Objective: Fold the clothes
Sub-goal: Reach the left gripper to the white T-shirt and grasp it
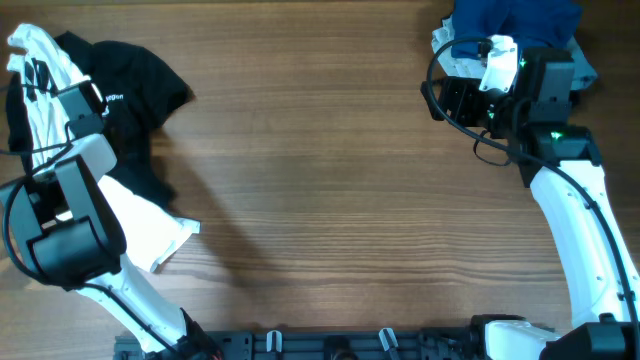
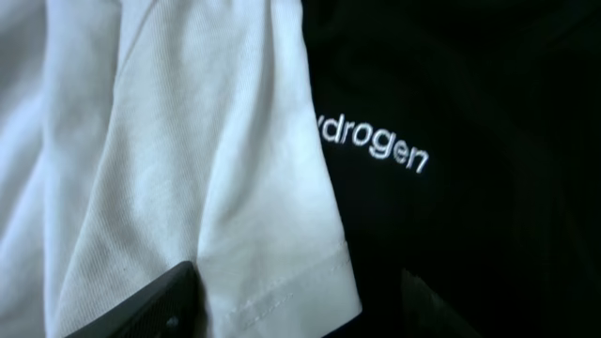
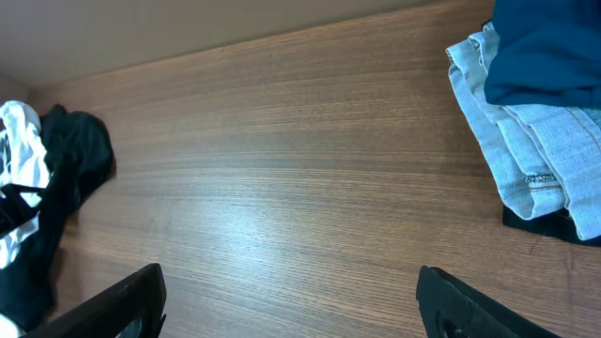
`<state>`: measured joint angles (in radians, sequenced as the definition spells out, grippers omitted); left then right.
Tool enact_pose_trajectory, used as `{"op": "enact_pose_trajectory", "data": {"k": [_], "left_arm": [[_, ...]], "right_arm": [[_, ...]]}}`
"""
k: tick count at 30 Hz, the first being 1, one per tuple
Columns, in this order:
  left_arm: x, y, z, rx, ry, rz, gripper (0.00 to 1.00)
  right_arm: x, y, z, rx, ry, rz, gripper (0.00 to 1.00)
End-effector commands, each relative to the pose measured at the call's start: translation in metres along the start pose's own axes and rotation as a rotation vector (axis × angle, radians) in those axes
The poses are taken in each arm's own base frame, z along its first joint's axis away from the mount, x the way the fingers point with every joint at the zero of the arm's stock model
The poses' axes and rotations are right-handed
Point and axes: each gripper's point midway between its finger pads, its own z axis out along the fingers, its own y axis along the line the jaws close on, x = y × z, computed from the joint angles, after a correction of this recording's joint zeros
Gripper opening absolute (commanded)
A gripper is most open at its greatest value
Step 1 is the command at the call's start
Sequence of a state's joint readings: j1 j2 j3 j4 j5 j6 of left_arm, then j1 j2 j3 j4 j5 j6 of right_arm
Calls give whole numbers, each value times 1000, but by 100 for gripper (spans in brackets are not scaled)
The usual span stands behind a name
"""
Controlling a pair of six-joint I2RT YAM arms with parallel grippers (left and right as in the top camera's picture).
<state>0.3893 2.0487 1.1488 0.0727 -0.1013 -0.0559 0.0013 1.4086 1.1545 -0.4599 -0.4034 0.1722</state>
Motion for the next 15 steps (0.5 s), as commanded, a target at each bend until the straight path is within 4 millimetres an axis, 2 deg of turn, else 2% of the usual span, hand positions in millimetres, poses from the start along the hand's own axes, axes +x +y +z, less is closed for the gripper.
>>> {"op": "enact_pose_trajectory", "data": {"k": [1, 3, 5, 8, 13, 15], "left_arm": [[2, 3, 7, -16, 5, 14, 68], [0, 3, 7, -15, -2, 13, 66], [-1, 3, 7, -14, -6, 13, 58], [-2, 3, 7, -14, -9, 13, 40], [-2, 3, 7, -14, -9, 13, 33], [-3, 3, 7, -15, -12, 12, 27]], "right_arm": [[-8, 4, 0, -4, -14, 2, 86], [-8, 4, 0, -4, -14, 3, 86], [-8, 4, 0, -4, -15, 3, 86], [-8, 4, 0, -4, -14, 3, 86], [-9, 4, 0, -5, -20, 1, 86], [-9, 4, 0, -5, -21, 0, 86]]}}
